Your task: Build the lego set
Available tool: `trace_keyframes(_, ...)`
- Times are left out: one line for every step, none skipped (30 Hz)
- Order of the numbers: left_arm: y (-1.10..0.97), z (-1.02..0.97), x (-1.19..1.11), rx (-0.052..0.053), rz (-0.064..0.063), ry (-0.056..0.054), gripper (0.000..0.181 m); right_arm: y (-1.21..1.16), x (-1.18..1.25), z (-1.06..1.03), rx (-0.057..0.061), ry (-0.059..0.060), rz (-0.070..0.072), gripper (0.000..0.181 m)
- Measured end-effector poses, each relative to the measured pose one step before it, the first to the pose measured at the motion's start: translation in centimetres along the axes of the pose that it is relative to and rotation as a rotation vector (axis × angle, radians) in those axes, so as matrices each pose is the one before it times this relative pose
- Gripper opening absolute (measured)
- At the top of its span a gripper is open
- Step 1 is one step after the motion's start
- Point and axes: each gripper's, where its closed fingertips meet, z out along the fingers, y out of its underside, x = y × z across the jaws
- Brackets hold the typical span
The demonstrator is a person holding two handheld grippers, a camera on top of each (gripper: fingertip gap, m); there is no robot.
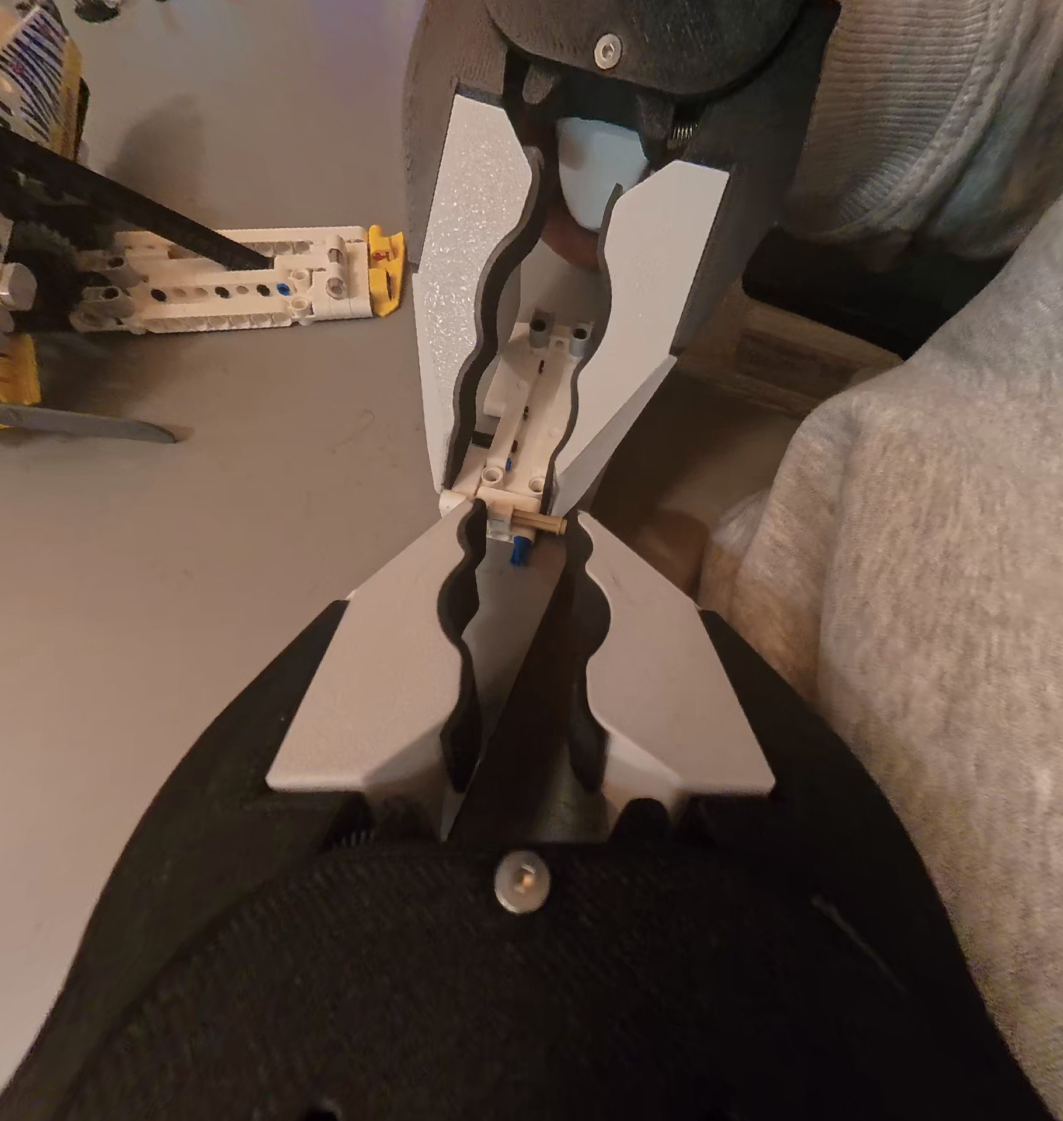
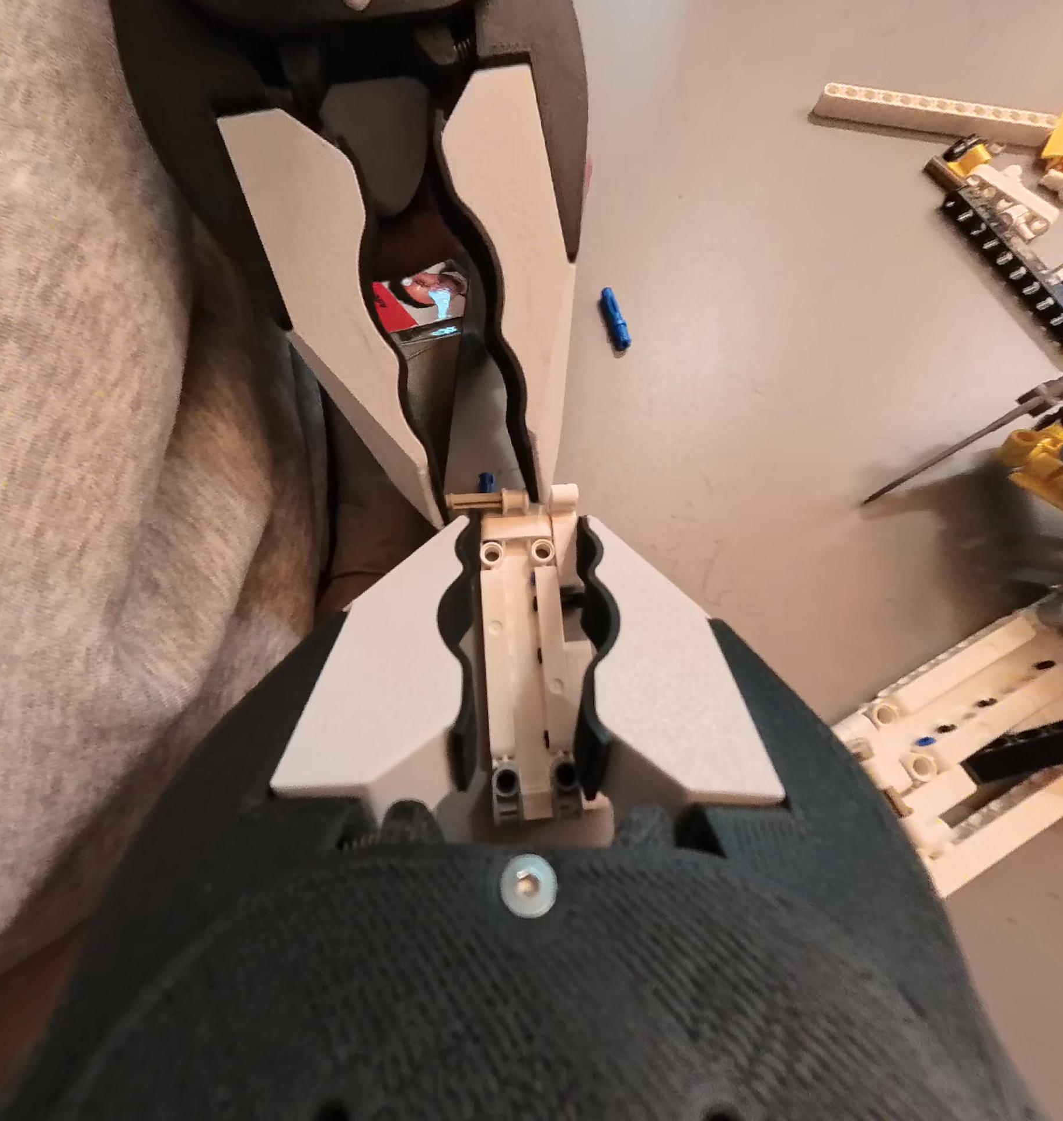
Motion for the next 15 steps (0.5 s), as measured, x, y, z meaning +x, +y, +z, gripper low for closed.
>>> trace_keyframes(0.063, -0.059, 0.048, -0.0022, 0.0078, -0.0040, 0.026, -0.010, 0.004, 0.005, 0.0057, 0.0055, 0.0015, 0.031)
trace_keyframes(0.040, -0.101, -0.030, 0.0004, 0.0016, -0.0047, 0.027, -0.008, 0.001, -0.005, 0.0088, 0.0035, 0.0064, 0.031)
trace_keyframes(0.000, -0.120, -0.048, 0.0043, -0.0043, -0.0017, 0.027, 0.005, 0.011, -0.024, 0.0110, 0.0026, 0.0074, 0.031)
trace_keyframes(0.063, -0.113, -0.112, 0.0019, -0.0082, -0.0010, 0.029, 0.046, 0.019, -0.045, 0.0063, 0.0022, 0.0073, 0.031)
trace_keyframes(0.077, -0.113, -0.209, -0.0011, -0.0127, -0.0045, 0.032, 0.068, 0.012, -0.079, 0.0004, 0.0012, 0.0076, 0.032)
trace_keyframes(0.088, -0.151, -0.081, -0.0026, -0.0090, 0.0051, 0.033, 0.093, 0.033, -0.082, -0.0024, 0.0021, 0.0069, 0.032)
trace_keyframes(0.020, -0.154, -0.003, 0.0023, -0.0074, 0.0087, 0.033, 0.085, 0.061, -0.081, -0.0014, 0.0031, 0.0099, 0.034)
trace_keyframes(0.007, -0.115, 0.000, 0.0047, -0.0063, 0.0081, 0.033, 0.083, 0.129, -0.102, -0.0022, 0.0088, 0.0104, 0.037)
trace_keyframes(0.033, -0.058, -0.013, 0.0044, -0.0054, 0.0048, 0.032, 0.081, 0.149, -0.110, -0.0032, 0.0140, 0.0056, 0.042)
trace_keyframes(-0.067, -0.050, -0.093, 0.0082, -0.0070, -0.0034, 0.030, 0.046, 0.125, -0.116, -0.0022, 0.0180, 0.0000, 0.049)
trace_keyframes(-0.017, -0.006, -0.037, 0.0015, -0.0054, -0.0003, 0.030, 0.011, 0.072, -0.127, -0.0004, 0.0172, -0.0009, 0.054)
trace_keyframes(-0.004, 0.009, -0.009, -0.0016, -0.0019, 0.0003, 0.030, -0.004, -0.101, -0.143, 0.0013, 0.0078, 0.0008, 0.055)
trace_keyframes(-0.008, 0.016, 0.033, -0.0001, 0.0010, 0.0020, 0.029, -0.083, -0.175, -0.145, 0.0046, 0.0033, 0.0042, 0.055)
trace_keyframes(-0.032, 0.029, 0.112, 0.0018, 0.0007, 0.0062, 0.029, -0.137, -0.222, -0.146, 0.0083, -0.0010, 0.0070, 0.056)
trace_keyframes(-0.017, 0.034, 0.196, 0.0001, 0.0014, 0.0111, 0.029, -0.179, -0.290, -0.125, 0.0114, -0.0075, 0.0099, 0.056)
